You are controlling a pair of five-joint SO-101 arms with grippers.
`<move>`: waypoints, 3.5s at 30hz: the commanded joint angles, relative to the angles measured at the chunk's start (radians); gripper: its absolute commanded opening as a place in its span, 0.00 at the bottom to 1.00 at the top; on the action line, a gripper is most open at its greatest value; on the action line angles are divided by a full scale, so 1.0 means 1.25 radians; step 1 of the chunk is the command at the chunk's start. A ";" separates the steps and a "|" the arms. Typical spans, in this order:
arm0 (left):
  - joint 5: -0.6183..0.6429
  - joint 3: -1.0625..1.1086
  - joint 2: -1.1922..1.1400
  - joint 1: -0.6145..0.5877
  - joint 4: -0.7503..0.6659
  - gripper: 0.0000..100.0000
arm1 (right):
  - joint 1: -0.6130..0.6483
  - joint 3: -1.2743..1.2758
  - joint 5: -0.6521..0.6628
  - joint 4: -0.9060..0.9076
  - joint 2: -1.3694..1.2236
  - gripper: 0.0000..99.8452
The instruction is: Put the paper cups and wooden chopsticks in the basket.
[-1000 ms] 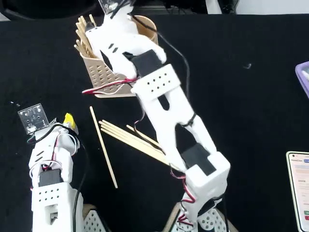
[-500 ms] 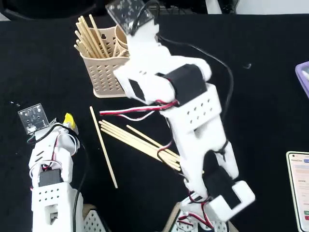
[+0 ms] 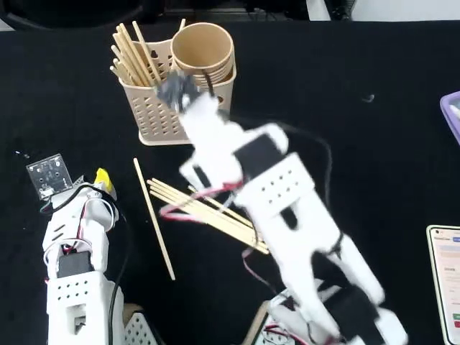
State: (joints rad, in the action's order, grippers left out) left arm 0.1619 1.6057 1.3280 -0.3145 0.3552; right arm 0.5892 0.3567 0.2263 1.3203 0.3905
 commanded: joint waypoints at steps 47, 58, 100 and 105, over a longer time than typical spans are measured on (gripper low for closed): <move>-0.006 -0.008 0.012 0.004 -0.015 0.13 | -0.157 0.304 0.249 -0.300 -0.088 0.01; -0.006 -0.008 0.012 0.004 -0.015 0.13 | -0.081 0.309 0.150 -0.361 -0.114 0.02; -0.006 -0.008 0.012 0.004 -0.016 0.13 | -0.118 0.102 0.250 -0.334 -0.403 0.01; -0.006 -0.008 0.012 0.004 -0.016 0.13 | -0.119 0.109 0.211 -0.302 -0.290 0.01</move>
State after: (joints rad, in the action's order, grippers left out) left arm 0.1619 1.6057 1.3280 -0.3145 0.3552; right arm 0.4480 0.5286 0.5086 0.9137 -0.0867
